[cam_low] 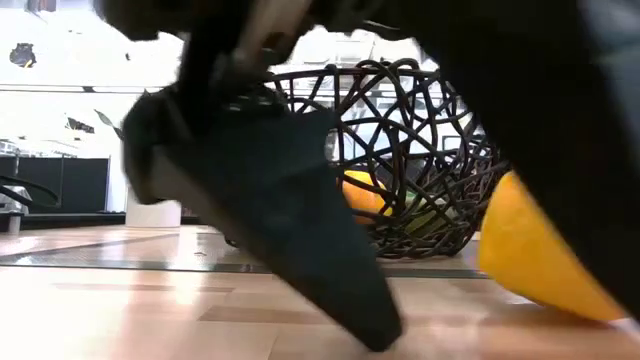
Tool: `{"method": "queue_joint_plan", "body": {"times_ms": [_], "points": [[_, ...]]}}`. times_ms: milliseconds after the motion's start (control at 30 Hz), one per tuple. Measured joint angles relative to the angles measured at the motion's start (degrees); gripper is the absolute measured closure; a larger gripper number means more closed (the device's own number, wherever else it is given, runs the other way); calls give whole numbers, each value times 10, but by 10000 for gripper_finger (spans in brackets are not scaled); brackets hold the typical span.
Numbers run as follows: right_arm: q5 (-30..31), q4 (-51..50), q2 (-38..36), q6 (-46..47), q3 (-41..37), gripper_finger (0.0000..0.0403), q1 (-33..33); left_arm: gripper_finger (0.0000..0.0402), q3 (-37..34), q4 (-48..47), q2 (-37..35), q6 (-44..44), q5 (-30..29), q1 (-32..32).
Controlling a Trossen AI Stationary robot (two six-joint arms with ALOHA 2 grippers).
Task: Build produce basket
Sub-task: Put the right lemon into the basket
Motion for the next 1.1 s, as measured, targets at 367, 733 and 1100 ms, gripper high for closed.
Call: {"method": "queue_joint_plan", "body": {"times_ms": [367, 733, 1100], "points": [[-17, 0, 0, 3, 0, 117, 2, 146, 56, -19, -4, 79, -53, 24], [-112, -1, -23, 166, -205, 117, 37, 146, 54, -25, -2, 88, -33, 25], [-138, 165, -89, 242, -404, 117, 10, 146, 54, -24, -2, 87, -19, 25]]}}
